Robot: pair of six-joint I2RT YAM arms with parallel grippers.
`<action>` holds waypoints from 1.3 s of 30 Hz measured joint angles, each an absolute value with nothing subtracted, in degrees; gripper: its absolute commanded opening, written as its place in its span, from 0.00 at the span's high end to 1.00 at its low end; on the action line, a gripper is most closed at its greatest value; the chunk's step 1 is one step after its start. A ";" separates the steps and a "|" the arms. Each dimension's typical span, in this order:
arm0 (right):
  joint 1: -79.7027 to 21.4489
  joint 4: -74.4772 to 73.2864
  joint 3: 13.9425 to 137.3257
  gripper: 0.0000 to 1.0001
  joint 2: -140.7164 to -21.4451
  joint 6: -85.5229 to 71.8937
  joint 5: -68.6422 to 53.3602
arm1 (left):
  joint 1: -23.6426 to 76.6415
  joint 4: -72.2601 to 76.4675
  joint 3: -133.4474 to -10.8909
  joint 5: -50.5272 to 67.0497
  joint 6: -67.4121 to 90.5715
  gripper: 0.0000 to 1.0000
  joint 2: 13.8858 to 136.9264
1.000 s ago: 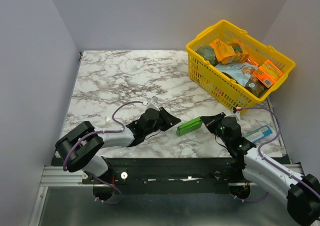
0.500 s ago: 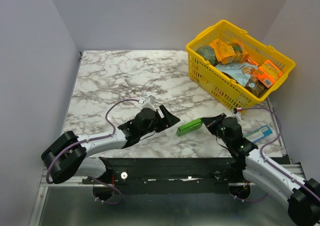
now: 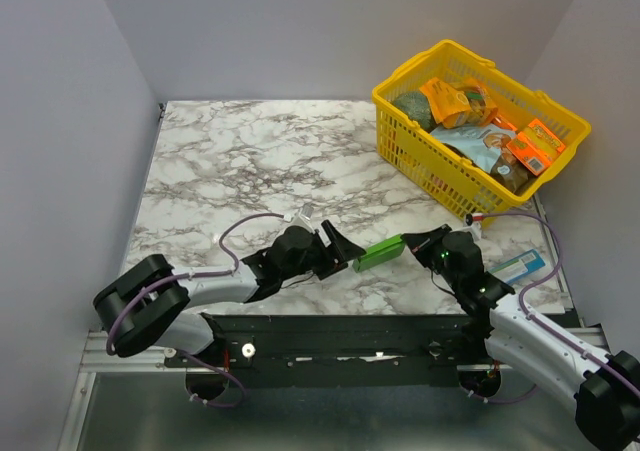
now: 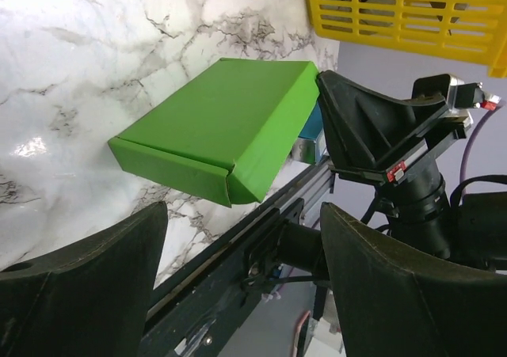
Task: Fold the paper box
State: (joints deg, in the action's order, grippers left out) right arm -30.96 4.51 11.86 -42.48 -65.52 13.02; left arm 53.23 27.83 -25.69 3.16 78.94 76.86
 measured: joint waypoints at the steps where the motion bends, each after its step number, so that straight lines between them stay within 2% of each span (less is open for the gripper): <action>1: -31.00 4.51 11.86 1.00 -42.50 -65.52 13.04 | 53.32 28.62 -25.74 3.31 79.20 0.16 77.65; 11: -31.07 5.08 11.88 0.99 -43.09 -65.52 13.13 | 53.65 34.54 -25.91 4.58 81.95 0.21 83.00; 19: -31.07 5.52 12.03 1.00 -43.68 -65.52 13.13 | 53.65 36.53 -26.46 4.99 82.65 0.31 84.99; 36: -31.07 5.96 12.05 1.00 -44.10 -65.47 14.79 | 52.99 40.97 -26.48 7.51 84.14 0.44 89.69; 39: -31.05 6.22 12.12 1.00 -44.42 -65.45 15.07 | 52.88 40.88 -26.89 8.03 83.33 0.49 90.15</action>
State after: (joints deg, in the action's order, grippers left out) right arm -31.05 6.22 12.12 -44.42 -65.45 15.07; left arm 52.88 40.88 -26.89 8.03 83.33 90.15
